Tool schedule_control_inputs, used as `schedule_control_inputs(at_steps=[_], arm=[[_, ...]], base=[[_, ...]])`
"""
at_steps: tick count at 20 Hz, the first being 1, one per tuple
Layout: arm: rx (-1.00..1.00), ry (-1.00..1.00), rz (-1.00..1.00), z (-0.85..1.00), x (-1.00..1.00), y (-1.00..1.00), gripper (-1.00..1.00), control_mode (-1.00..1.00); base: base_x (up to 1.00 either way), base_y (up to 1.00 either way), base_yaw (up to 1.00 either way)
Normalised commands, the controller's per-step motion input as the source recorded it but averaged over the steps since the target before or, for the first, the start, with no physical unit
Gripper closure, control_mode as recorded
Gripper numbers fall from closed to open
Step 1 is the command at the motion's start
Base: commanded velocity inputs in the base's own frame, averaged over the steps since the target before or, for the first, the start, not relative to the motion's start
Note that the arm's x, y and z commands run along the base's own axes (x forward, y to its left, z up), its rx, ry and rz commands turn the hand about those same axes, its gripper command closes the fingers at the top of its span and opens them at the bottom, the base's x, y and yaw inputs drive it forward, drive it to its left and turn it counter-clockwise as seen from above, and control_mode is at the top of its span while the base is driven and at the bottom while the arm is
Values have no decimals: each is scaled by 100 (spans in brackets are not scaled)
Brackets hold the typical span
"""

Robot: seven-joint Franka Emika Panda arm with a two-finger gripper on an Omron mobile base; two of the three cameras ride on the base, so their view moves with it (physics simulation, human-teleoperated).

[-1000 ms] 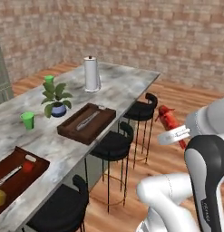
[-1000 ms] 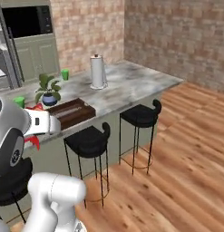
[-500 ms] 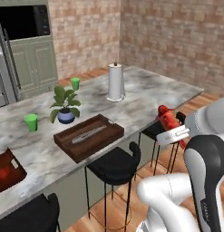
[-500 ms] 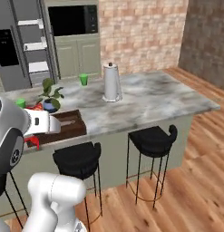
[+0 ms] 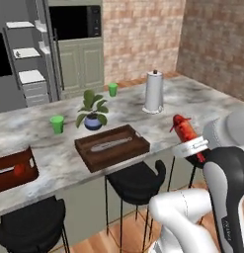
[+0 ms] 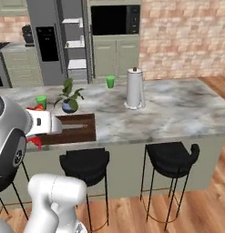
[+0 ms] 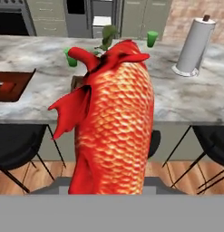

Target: Gather the bell pepper and squash from the fridge and place them on a tray on the dining counter. Then gather the fishs from the fridge and place them on the other tray.

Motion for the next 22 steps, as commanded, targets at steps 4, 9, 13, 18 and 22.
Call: schedule_control_inputs(at_steps=[4, 9, 13, 18, 22], arm=[[0, 0, 0, 0, 0, 0, 100, 100], [0, 0, 0, 0, 0, 0, 100, 100], [0, 0, 0, 0, 0, 0, 100, 100], [0, 0, 0, 0, 0, 0, 100, 100], [-1, 20, 28, -9, 67, -14, 100, -100]], base=[[29, 39, 43], [95, 18, 41], [99, 0, 40], [74, -34, 37], [19, -9, 9]])
